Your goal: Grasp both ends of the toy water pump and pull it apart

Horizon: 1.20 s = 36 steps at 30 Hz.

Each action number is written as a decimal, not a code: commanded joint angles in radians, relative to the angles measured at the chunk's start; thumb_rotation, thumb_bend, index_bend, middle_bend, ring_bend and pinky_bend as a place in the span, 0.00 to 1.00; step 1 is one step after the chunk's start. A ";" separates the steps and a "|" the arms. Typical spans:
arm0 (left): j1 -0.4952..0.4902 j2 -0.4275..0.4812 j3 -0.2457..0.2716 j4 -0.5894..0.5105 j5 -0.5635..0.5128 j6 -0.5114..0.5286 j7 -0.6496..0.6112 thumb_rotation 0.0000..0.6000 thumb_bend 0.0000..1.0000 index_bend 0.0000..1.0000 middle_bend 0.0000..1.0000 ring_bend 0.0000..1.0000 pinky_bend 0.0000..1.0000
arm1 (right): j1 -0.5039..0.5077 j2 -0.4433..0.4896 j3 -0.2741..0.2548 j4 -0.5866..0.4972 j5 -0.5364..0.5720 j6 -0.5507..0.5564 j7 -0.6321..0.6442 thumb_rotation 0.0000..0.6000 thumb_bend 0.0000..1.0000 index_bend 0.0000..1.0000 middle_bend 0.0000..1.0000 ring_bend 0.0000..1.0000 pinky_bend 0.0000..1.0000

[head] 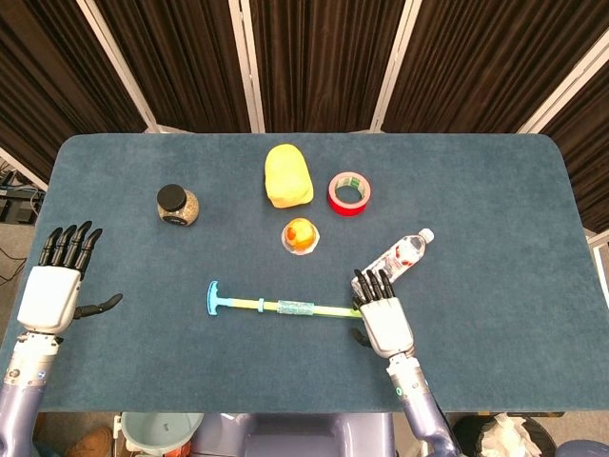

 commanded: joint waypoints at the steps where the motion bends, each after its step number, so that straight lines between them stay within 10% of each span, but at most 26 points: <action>1: 0.002 0.000 -0.003 0.000 -0.003 0.003 0.002 1.00 0.08 0.00 0.00 0.00 0.00 | 0.013 -0.003 0.009 0.012 0.010 -0.019 0.000 1.00 0.27 0.46 0.06 0.00 0.00; 36: 0.003 -0.026 -0.012 0.026 -0.020 -0.019 0.037 1.00 0.08 0.02 0.00 0.00 0.00 | 0.056 -0.015 0.024 0.095 0.064 -0.082 0.053 1.00 0.36 0.66 0.10 0.01 0.00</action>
